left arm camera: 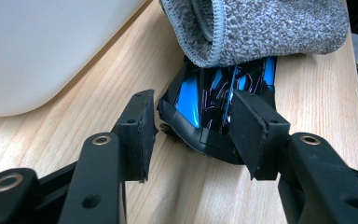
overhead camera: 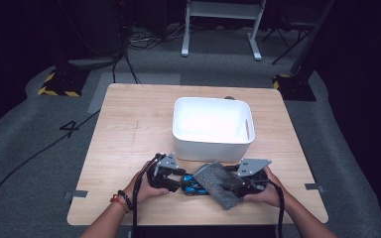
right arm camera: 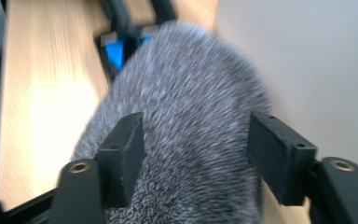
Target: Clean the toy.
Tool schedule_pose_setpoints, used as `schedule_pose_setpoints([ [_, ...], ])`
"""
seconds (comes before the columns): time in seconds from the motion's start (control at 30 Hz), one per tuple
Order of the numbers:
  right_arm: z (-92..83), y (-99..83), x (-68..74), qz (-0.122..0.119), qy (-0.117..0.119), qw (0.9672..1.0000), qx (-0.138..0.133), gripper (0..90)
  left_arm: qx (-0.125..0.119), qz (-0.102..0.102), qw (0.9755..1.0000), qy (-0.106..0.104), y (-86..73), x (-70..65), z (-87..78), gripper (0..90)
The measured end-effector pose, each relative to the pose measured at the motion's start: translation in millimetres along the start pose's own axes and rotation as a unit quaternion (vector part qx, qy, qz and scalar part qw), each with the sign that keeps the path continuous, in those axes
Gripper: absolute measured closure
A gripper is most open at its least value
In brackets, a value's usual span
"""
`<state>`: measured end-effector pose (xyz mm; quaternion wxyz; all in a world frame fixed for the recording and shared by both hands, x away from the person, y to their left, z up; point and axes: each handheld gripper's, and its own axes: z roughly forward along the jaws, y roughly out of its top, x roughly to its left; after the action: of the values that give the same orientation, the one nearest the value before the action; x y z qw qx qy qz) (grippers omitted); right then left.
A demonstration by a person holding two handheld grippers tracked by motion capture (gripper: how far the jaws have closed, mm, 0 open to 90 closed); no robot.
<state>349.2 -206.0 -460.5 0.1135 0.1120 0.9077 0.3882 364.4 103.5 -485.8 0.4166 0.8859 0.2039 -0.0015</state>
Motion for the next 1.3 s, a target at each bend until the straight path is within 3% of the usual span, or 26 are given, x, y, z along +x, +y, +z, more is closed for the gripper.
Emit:
schedule_pose_setpoints([
  [0.07,8.2,-2.4,0.4,0.001,0.001,0.9998,0.019,54.5,0.001,0.004,1.0,0.003,0.9,-1.1,0.3,51.0],
  [0.1,8.7,-2.2,0.2,0.005,0.008,0.9998,0.016,61.6,0.002,0.004,1.0,0.004,0.7,-1.1,0.2,51.0],
  [0.23,4.8,2.2,3.4,-0.012,0.0,0.9998,0.018,81.4,0.0,0.001,1.0,0.001,0.1,-0.2,0.2,50.9],
  [0.4,2.0,9.3,16.2,-0.034,0.022,0.9991,-0.01,84.2,-0.002,0.007,1.0,0.005,0.7,-1.7,1.2,50.9],
  [0.53,12.8,23.4,37.8,-0.068,0.053,0.9958,-0.031,82.5,-0.003,0.008,0.9999,0.007,2.1,-2.9,3.1,50.8],
  [0.6,25.1,28.9,49.3,-0.101,0.033,0.9943,-0.016,79.1,-0.002,0.016,0.9998,0.01,3.0,-3.3,3.4,50.8],
  [0.67,34.6,30.1,56.6,-0.116,0.015,0.993,-0.013,76.0,-0.002,0.018,0.9998,0.009,2.5,-3.3,3.0,50.8],
  [0.73,38.2,28.6,63.3,-0.152,-0.011,0.9882,-0.012,75.5,-0.007,0.018,0.9997,0.013,0.9,-4.0,2.5,50.8],
  [0.83,40.6,25.5,74.4,-0.211,-0.056,0.9759,-0.004,70.1,-0.007,0.024,0.9996,0.012,0.6,-4.2,2.3,50.9],
  [0.93,40.4,23.9,78.1,-0.225,-0.079,0.9711,0.004,67.3,-0.003,0.034,0.9993,0.015,2.2,-5.9,2.3,52.5],
  [1.0,37.6,22.6,75.4,-0.226,-0.08,0.9707,0.009,66.2,-0.001,0.033,0.9993,0.017,3.1,-6.5,2.8,52.5],
  [1.1,30.7,17.7,67.6,-0.221,-0.082,0.9717,0.02,64.8,-0.006,0.021,0.9998,0.004,2.8,-3.1,4.6,53.1],
  [1.17,25.9,12.8,61.4,-0.202,-0.076,0.9762,0.023,61.0,-0.006,0.019,0.9998,-0.003,2.9,-1.2,4.8,53.2],
  [1.23,21.3,6.9,54.6,-0.195,-0.073,0.9777,0.032,57.6,-0.004,0.018,0.9998,-0.003,3.1,-1.5,4.9,53.2],
  [1.3,16.4,1.7,46.1,-0.169,-0.058,0.9834,0.03,56.3,-0.004,0.02,0.9998,-0.001,3.7,-2.2,5.3,53.2],
])
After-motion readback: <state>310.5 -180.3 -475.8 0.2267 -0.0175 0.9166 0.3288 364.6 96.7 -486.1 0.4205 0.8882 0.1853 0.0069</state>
